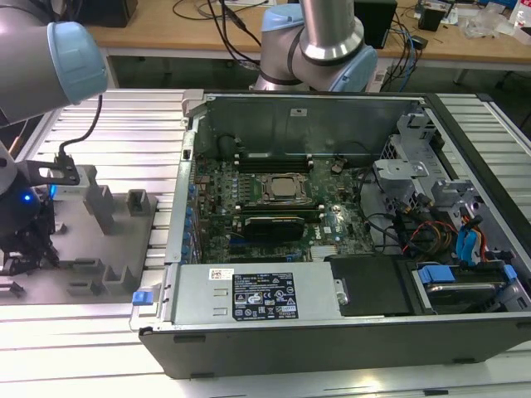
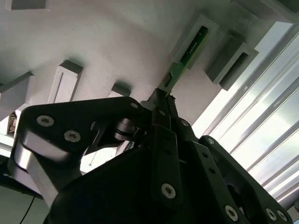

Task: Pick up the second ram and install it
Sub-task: 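Pick up the second ram and move it above second insertion slot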

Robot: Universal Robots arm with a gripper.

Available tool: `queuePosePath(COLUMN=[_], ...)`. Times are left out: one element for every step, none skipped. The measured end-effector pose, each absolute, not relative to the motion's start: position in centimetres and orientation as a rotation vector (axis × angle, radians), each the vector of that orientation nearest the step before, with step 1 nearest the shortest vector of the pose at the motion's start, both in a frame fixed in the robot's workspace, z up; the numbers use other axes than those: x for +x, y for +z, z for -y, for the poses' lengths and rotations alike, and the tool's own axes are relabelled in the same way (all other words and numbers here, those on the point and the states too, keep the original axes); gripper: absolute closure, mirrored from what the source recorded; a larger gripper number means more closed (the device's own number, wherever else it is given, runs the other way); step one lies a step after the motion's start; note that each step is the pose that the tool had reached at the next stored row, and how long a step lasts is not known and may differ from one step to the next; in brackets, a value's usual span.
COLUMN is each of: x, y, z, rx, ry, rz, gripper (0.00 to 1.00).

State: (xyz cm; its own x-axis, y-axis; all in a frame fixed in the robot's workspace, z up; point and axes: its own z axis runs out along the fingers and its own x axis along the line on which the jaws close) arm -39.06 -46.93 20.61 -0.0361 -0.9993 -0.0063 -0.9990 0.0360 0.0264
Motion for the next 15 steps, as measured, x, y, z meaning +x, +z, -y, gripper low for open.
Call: queuePosePath(x=[-39.07,-39.06,-39.06,-39.06,-39.07,-39.07,-39.06,-39.07,-39.06,-39.06,-39.06,-39.06,-39.06,-39.06,-39.06], y=[20.61,20.61,20.61,20.61,20.61,20.61,20.61,20.6,20.6,20.6,20.6,20.6,20.59,20.6,20.62], z=[46.93,46.93,46.93,46.93,46.93,46.93,46.93,46.93,46.93,46.93,46.93,46.93,46.93,46.93,46.93], rx=[2.171,2.171,2.171,2.171,2.171,2.171,2.171,2.171,2.171,2.171,2.171,2.171,2.171,2.171,2.171], ry=[-0.037,-0.037,-0.037,-0.037,-0.037,-0.037,-0.037,-0.037,-0.037,-0.037,-0.037,-0.037,-0.036,-0.036,-0.036], rz=[2.251,2.251,2.251,2.251,2.251,2.251,2.251,2.251,2.251,2.251,2.251,2.251,2.251,2.251,2.251], gripper=[0.87,0.87,0.87,0.87,0.87,0.87,0.87,0.87,0.87,0.87,0.87,0.87,0.87,0.87,0.87])
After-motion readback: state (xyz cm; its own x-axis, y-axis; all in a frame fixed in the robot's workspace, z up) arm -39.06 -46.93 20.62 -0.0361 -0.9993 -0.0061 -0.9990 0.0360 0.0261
